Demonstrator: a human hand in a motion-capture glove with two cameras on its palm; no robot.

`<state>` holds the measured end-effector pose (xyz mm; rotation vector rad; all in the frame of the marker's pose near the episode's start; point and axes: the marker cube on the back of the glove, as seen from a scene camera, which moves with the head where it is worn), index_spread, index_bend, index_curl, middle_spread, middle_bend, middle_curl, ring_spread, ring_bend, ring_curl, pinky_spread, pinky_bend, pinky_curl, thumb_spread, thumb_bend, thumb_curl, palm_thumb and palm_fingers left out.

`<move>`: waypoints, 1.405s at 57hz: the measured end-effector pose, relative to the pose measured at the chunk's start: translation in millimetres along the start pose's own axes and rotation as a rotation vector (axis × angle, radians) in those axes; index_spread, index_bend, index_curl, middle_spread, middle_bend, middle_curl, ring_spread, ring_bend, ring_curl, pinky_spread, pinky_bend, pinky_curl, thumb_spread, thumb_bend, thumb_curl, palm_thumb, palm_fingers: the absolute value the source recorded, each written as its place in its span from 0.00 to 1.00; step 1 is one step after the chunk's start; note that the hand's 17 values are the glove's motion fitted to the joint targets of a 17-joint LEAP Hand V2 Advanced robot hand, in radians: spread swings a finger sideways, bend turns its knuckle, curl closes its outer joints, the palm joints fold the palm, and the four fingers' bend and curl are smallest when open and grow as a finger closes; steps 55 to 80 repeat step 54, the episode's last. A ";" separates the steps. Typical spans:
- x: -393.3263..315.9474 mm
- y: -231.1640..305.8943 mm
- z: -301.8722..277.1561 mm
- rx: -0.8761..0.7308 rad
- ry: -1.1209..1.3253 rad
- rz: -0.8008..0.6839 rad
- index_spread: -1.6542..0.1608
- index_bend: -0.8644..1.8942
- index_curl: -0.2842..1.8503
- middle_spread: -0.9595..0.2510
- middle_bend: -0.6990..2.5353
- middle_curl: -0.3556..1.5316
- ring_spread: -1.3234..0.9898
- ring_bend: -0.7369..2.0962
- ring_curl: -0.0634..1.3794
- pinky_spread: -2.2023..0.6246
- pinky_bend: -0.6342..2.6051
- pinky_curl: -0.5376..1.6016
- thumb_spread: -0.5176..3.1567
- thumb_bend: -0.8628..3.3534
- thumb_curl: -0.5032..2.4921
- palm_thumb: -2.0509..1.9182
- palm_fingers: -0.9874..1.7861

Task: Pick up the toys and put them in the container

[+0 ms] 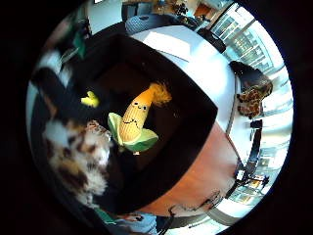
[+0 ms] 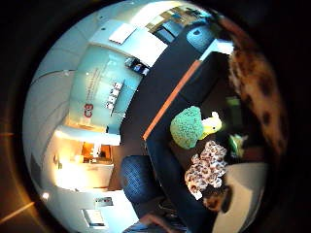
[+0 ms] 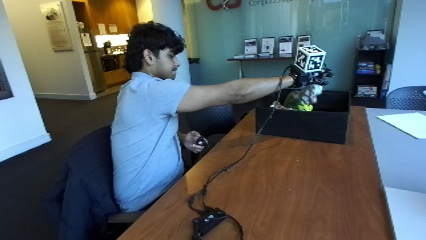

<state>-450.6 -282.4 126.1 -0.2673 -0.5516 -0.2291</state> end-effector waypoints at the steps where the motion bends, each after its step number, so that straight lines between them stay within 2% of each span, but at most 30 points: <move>1: -12.4 -11.7 12.9 -0.042 -0.010 0.009 0.78 0.34 0.28 0.73 0.27 0.46 0.49 0.51 0.36 0.63 0.56 0.48 0.59 0.55 0.31 0.61 0.43; 2: -14.8 -15.4 18.6 -0.070 -0.015 0.013 0.78 0.36 0.30 0.74 0.27 0.47 0.50 0.50 0.39 0.64 0.56 0.50 0.59 0.55 0.30 0.60 0.37; 3: -13.9 -16.3 21.5 -0.086 -0.019 0.016 0.77 0.39 0.31 0.76 0.26 0.47 0.52 0.44 0.36 0.67 0.54 0.50 0.59 0.53 0.29 0.58 0.25; 4: -11.9 -15.9 23.1 -0.092 -0.024 0.018 0.77 0.40 0.31 0.77 0.26 0.46 0.52 0.40 0.34 0.69 0.53 0.49 0.59 0.53 0.28 0.56 0.21; 6: -6.9 -13.4 23.9 -0.086 -0.032 0.015 0.76 0.38 0.30 0.78 0.25 0.44 0.54 0.34 0.29 0.71 0.51 0.47 0.58 0.50 0.26 0.52 0.19; 9: -0.4 -8.4 23.9 -0.084 -0.030 0.005 0.76 0.37 0.29 0.78 0.24 0.41 0.55 0.31 0.24 0.73 0.49 0.44 0.57 0.47 0.23 0.48 0.22; 15: 8.2 2.7 19.7 -0.116 -0.025 0.006 0.74 0.39 0.29 0.78 0.24 0.38 0.56 0.30 0.19 0.76 0.46 0.42 0.56 0.41 0.20 0.46 0.26; 32: 45.9 90.2 -41.0 -0.084 0.029 -0.022 0.74 0.38 0.30 0.78 0.25 0.32 0.56 0.33 0.20 0.78 0.42 0.40 0.54 0.28 0.18 0.48 0.31; 45: 66.6 162.3 -65.0 -0.129 0.101 -0.026 0.74 0.38 0.30 0.78 0.25 0.31 0.56 0.34 0.22 0.79 0.41 0.40 0.53 0.23 0.19 0.50 0.32; 52: 80.7 188.4 -85.7 -0.103 0.157 -0.019 0.74 0.38 0.30 0.79 0.26 0.30 0.56 0.34 0.23 0.79 0.41 0.40 0.53 0.21 0.19 0.50 0.32; 80: 81.3 191.4 -89.0 -0.095 0.163 -0.016 0.74 0.38 0.30 0.79 0.26 0.30 0.56 0.34 0.23 0.79 0.41 0.40 0.53 0.20 0.19 0.50 0.32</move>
